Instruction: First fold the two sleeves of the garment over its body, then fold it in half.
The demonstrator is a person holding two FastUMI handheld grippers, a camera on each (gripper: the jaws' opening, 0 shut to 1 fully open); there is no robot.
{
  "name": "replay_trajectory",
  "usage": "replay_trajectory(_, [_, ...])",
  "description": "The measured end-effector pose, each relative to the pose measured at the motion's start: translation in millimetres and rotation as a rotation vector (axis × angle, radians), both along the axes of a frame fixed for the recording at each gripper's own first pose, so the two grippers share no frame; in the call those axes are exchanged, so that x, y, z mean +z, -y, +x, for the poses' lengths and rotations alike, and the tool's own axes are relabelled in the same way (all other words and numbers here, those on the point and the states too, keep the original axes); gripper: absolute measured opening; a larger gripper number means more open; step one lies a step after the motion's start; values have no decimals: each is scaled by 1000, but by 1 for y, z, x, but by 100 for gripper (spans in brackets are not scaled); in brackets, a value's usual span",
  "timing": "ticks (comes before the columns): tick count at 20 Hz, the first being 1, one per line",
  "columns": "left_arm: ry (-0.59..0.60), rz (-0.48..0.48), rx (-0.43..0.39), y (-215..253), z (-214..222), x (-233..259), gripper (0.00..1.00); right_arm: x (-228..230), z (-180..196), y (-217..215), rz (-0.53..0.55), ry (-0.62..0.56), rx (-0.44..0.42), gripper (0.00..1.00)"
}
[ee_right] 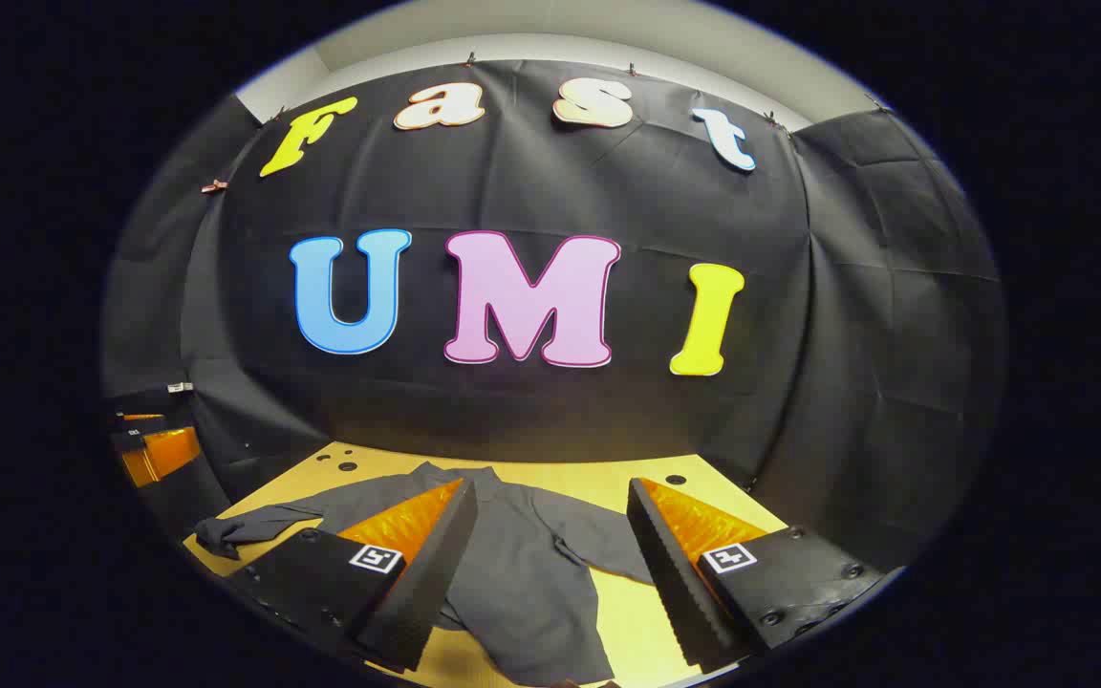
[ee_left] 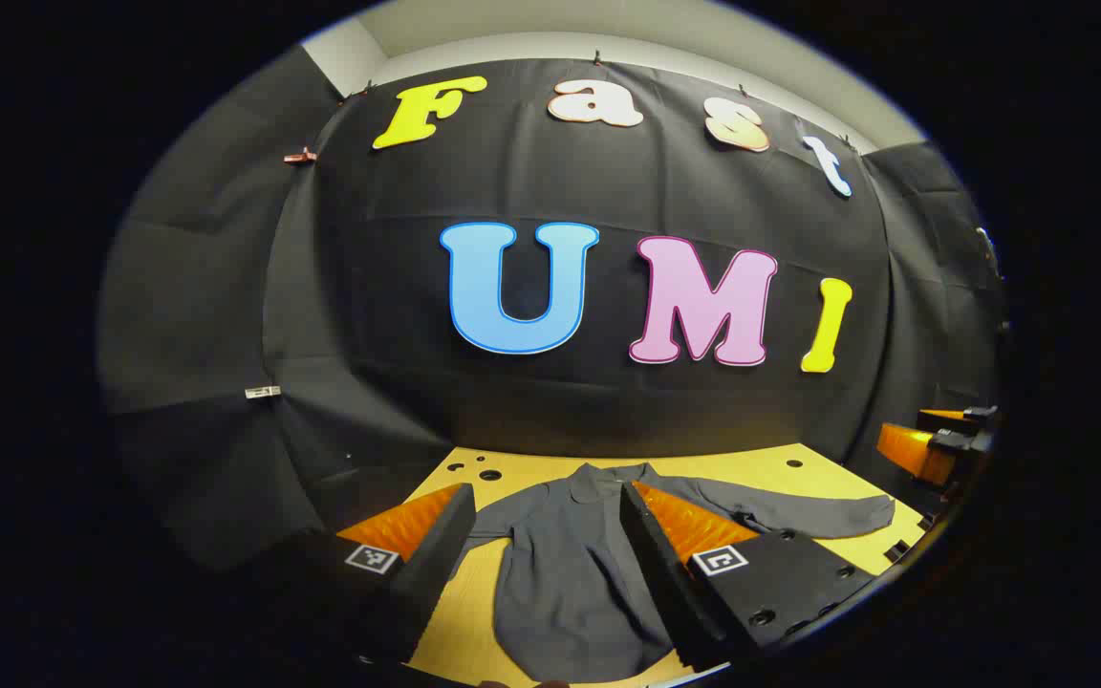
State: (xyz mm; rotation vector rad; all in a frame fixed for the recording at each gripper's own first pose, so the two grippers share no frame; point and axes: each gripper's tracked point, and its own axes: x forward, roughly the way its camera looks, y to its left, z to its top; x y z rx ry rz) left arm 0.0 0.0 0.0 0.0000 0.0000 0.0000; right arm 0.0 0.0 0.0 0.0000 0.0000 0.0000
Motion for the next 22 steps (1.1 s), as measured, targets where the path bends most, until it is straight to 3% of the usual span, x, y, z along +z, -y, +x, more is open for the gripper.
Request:
replay_trajectory(13, [-52,3,4,7,45,-2,96,-16,46,12,-13,-65,-10,98])
replay_trajectory(14, [-55,5,6,6,46,-1,92,-18,48,11,-7,-71,-5,98])
replay_trajectory(22, [-82,6,27,10,57,-10,96,-31,65,22,-19,-111,-20,98])
